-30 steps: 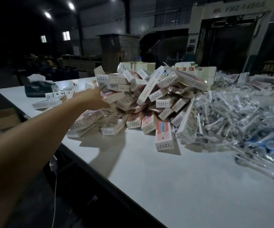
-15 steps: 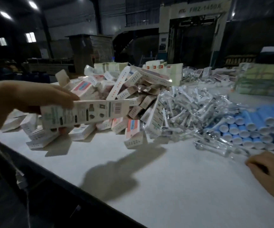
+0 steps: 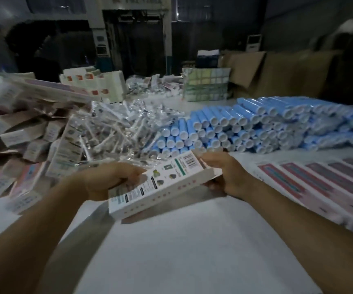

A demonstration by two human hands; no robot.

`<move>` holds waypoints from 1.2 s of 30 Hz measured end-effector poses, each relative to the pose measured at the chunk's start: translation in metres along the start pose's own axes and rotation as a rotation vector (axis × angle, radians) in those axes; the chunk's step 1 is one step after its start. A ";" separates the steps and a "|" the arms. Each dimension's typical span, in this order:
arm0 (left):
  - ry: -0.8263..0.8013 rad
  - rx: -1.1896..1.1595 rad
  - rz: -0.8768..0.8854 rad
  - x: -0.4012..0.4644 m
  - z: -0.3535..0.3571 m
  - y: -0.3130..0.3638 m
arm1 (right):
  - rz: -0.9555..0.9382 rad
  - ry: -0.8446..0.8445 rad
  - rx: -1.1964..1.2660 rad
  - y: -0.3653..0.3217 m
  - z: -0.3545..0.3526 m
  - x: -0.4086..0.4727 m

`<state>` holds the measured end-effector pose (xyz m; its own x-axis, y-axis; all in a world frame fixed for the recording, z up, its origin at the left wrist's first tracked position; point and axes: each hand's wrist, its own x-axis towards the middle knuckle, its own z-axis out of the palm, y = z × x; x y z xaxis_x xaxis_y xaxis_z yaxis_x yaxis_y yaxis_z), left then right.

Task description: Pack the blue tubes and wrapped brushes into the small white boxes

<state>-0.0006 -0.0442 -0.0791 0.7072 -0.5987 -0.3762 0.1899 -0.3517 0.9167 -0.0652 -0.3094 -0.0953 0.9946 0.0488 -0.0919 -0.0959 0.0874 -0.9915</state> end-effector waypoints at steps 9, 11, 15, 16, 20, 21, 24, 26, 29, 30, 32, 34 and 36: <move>0.420 1.267 0.303 -0.006 0.069 0.023 | -0.077 0.016 -0.253 0.008 -0.009 0.016; 0.536 1.390 0.296 0.006 0.082 0.025 | -0.049 0.024 -0.160 0.006 -0.007 0.015; 0.652 1.480 0.349 0.016 0.093 0.021 | 0.026 0.180 -0.198 0.001 -0.003 0.009; 0.675 1.495 0.358 0.015 0.094 0.017 | -0.041 0.251 -0.352 0.000 -0.003 0.007; 0.773 1.464 0.438 0.012 0.098 0.005 | -0.326 0.447 -0.699 -0.031 -0.009 0.015; 0.785 1.451 0.486 0.012 0.098 0.003 | -0.361 0.493 -0.759 -0.045 -0.015 0.024; 0.799 1.474 0.536 0.014 0.102 0.002 | -0.397 0.627 -1.018 -0.093 -0.041 0.057; 0.741 1.480 0.485 0.014 0.106 0.006 | -0.320 0.718 -1.268 -0.120 -0.065 0.082; 0.658 1.444 0.398 0.023 0.105 0.003 | -0.038 0.775 -1.604 -0.137 -0.099 0.115; 0.658 1.447 0.409 0.028 0.104 -0.001 | 0.056 0.748 -1.687 -0.137 -0.106 0.123; 0.663 1.490 0.434 0.033 0.102 -0.004 | 0.158 0.684 -1.748 -0.133 -0.115 0.138; 0.677 1.501 0.443 0.036 0.101 -0.004 | 0.280 0.655 -1.823 -0.130 -0.115 0.148; 0.687 1.498 0.467 0.038 0.099 -0.006 | 0.383 0.655 -1.916 -0.131 -0.111 0.150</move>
<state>-0.0423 -0.1361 -0.1121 0.7294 -0.5842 0.3560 -0.5746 -0.8055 -0.1446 0.1014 -0.4235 0.0103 0.8439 -0.5163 0.1459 -0.5347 -0.7871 0.3075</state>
